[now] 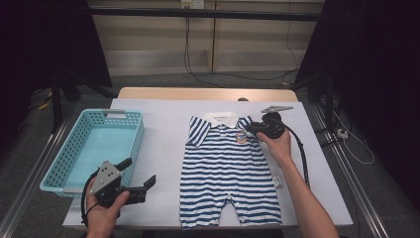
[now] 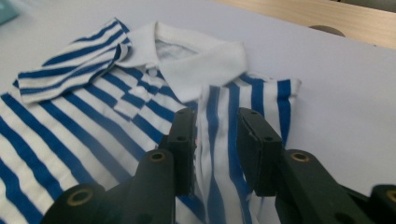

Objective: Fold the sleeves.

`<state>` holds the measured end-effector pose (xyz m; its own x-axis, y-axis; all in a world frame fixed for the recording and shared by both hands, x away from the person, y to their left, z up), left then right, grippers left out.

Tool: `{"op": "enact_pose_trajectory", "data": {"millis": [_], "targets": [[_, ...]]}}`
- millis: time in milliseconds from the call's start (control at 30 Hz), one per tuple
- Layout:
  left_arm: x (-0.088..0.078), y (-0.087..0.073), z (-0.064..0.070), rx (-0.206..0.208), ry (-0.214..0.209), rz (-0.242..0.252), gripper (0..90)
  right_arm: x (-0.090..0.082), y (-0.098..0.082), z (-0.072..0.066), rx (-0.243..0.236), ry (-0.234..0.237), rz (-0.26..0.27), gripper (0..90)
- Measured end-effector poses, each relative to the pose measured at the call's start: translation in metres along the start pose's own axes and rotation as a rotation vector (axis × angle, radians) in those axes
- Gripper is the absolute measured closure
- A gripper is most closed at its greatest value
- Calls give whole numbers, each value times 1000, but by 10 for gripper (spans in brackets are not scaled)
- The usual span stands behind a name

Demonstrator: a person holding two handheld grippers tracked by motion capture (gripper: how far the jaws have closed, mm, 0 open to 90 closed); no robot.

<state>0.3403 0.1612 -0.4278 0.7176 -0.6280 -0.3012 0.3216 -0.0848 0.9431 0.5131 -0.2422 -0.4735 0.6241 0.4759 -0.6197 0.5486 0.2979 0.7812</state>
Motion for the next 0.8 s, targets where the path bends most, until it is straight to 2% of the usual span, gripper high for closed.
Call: {"op": "enact_pose_trajectory", "data": {"millis": [233, 300, 333, 367, 400, 433, 500, 600, 667, 800], "targets": [[0, 0, 1, 8, -3, -6, 30, -15, -16, -3, -52, 5, -54, 673], [1, -1, -1, 21, 0, -16, 30, -15, -23, -3, -61, -3, -87, 673], [1, -1, 1, 1, -4, -6, 30, -14, -26, -3, -66, -2, -98, 673], [1, -1, 1, 3, -3, -6, 30, -13, -28, -3, -75, -5, -104, 673], [1, -1, -1, 23, 1, -17, 30, -12, -30, -2, -81, -17, -118, 675], [1, 0, 0, 6, -2, -7, 30, -10, -31, -2, -83, -17, -124, 675], [1, 0, 0, 8, -2, -7, 30, -7, -35, -2, -96, -23, -144, 681], [1, 0, 0, 6, -3, -5, 30, -2, -39, -4, -124, -35, -161, 706], [0, -1, 0, 6, -2, -7, 30, -2, -39, -4, -163, -50, -174, 746], [1, -1, -1, 3, -2, -7, 30, -3, -38, -4, -156, -56, -171, 808]]}}
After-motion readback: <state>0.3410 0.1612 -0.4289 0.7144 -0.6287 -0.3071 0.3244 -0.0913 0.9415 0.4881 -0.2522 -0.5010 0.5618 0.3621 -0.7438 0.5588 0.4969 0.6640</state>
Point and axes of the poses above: each handheld gripper's, and its own axes: x roughly forward along the jaws, y roughly out of its top, z roughly to its right, the point moved 7 cm from there along x, roughly forward along the jaws, and after that the axes turned 4 degrees about -x, right-handed, at the moved point
